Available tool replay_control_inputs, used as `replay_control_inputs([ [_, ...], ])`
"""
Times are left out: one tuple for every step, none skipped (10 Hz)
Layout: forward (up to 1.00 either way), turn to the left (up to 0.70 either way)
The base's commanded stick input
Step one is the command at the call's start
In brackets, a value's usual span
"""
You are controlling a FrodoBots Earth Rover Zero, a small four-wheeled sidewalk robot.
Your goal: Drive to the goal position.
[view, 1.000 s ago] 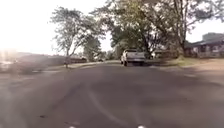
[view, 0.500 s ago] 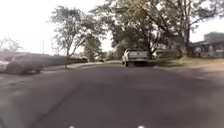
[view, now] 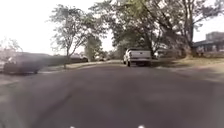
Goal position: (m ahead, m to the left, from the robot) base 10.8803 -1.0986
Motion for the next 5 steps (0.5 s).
replay_control_inputs([
  [1.0,-0.01],
  [1.0,-0.01],
  [1.0,-0.01],
  [1.0,-0.01],
  [1.0,-0.01],
])
